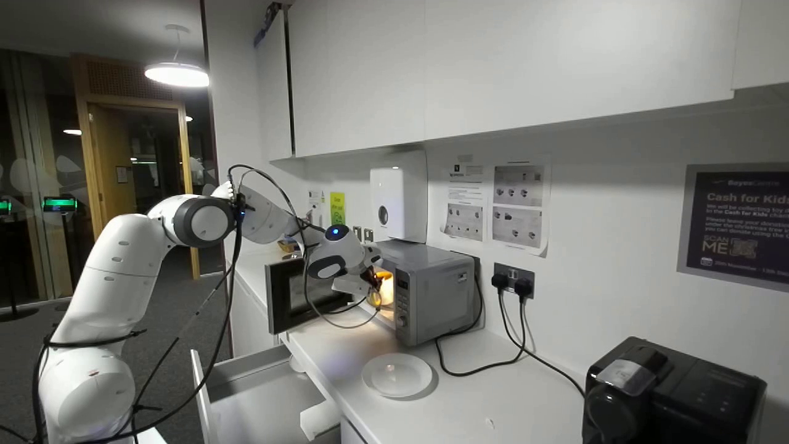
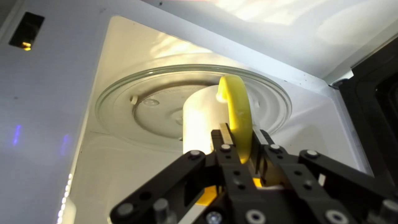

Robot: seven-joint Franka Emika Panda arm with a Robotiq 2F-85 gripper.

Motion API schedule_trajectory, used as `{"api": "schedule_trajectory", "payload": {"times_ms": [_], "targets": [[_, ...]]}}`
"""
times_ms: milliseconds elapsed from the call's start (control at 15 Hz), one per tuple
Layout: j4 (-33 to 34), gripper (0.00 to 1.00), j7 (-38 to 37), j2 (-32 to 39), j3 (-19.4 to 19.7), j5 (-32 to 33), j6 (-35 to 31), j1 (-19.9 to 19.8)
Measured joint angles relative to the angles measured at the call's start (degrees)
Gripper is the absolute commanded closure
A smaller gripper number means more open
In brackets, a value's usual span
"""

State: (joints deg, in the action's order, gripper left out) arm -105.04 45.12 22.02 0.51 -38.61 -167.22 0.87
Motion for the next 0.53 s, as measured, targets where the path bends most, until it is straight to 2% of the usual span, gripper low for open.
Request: {"api": "schedule_trajectory", "payload": {"times_ms": [533], "targets": [[0.00,0.96,-0.46,0.28,0.00,0.00,0.00,0.00]]}}
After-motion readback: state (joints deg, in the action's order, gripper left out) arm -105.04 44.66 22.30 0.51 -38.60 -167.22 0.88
